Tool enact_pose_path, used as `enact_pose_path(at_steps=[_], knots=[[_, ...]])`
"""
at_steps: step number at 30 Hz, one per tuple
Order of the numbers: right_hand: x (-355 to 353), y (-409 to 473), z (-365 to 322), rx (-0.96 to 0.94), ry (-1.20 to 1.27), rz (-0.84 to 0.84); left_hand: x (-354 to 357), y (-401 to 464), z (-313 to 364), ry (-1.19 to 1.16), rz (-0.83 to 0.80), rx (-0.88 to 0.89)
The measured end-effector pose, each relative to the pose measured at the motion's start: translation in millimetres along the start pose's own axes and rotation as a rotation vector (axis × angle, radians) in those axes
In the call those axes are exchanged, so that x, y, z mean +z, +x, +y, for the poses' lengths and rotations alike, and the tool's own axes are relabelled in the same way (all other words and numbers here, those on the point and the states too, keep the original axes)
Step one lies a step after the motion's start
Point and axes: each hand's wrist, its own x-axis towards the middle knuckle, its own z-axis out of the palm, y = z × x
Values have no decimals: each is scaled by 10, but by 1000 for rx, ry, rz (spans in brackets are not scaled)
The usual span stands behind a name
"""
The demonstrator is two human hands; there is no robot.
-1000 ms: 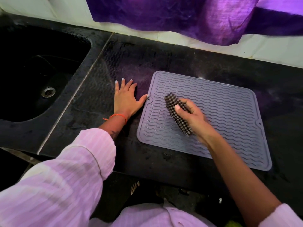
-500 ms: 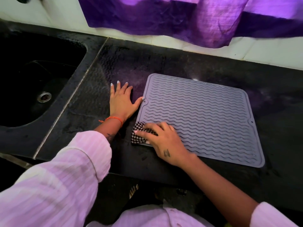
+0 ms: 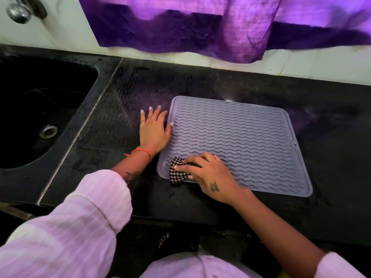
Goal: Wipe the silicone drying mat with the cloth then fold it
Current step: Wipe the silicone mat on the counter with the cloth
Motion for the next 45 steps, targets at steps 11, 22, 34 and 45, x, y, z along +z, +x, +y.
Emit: enact_pose_path(at_steps=[11, 22, 34, 45], knots=[[-35, -222, 74, 274, 137, 214, 127, 1, 356, -145, -61, 51], [35, -236, -61, 635, -92, 280, 359, -55, 483, -48, -113, 102], [40, -297, -28, 730, -184, 257, 353, -67, 494, -54, -111, 97], [-13, -385, 192, 872, -224, 295, 330, -81, 480, -68, -103, 104]])
